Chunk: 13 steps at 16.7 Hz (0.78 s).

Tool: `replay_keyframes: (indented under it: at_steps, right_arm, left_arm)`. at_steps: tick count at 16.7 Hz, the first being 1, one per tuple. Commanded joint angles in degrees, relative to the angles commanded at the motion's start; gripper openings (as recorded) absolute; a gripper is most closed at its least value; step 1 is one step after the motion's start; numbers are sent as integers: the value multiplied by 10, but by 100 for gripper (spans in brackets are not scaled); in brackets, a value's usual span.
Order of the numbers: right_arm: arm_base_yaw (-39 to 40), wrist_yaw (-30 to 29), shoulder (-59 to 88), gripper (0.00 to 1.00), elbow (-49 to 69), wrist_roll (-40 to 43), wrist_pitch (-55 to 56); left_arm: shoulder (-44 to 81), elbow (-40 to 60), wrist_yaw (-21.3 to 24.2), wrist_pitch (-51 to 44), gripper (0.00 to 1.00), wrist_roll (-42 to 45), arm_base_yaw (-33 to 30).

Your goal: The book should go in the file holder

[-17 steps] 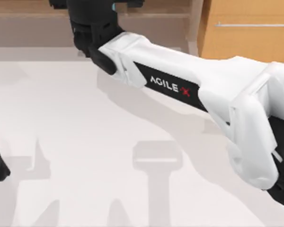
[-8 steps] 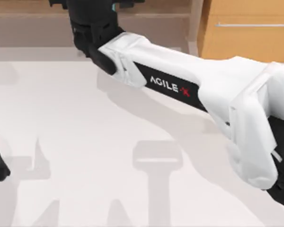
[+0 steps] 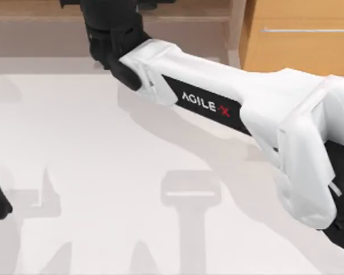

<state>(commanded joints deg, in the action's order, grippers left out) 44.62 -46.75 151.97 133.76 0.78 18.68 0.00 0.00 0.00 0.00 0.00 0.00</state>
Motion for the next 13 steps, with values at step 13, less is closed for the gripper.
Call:
replay_keyframes:
  at_steps: [13]
  right_arm:
    - [2,0,-4,0,28,-1,-31]
  left_arm:
    - [0,0,0,0,100,0,0]
